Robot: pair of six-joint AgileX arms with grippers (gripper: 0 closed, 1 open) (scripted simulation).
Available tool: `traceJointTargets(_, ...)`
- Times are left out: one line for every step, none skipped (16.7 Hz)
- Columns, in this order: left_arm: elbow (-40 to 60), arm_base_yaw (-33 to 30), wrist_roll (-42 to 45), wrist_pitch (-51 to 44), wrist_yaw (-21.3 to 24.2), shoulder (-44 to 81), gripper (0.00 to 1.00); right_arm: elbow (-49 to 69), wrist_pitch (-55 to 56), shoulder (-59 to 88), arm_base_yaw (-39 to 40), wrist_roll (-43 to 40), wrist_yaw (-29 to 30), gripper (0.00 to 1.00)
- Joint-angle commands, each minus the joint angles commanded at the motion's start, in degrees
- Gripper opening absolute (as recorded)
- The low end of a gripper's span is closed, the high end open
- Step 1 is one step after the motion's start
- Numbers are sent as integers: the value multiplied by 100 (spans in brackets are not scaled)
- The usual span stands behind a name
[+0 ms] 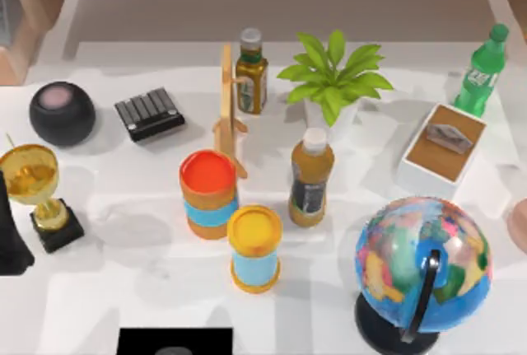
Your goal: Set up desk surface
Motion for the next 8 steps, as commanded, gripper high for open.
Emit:
traceJointTargets(0,0,0,0,0,0,100,0,0,0,0,0,0,25)
traceJointTargets(0,0,0,0,0,0,100,0,0,0,0,0,0,17)
traceJointTargets(0,0,0,0,0,0,100,0,0,0,0,0,0,10)
traceJointTargets(0,0,0,0,0,0,100,0,0,0,0,0,0,2)
traceJointTargets(0,0,0,0,0,0,100,0,0,0,0,0,0,0)
traceJointTargets(0,0,0,0,0,0,100,0,0,0,0,0,0,0)
traceJointTargets(0,0,0,0,0,0,100,0,0,0,0,0,0,0)
traceJointTargets(0,0,0,0,0,0,100,0,0,0,0,0,0,0)
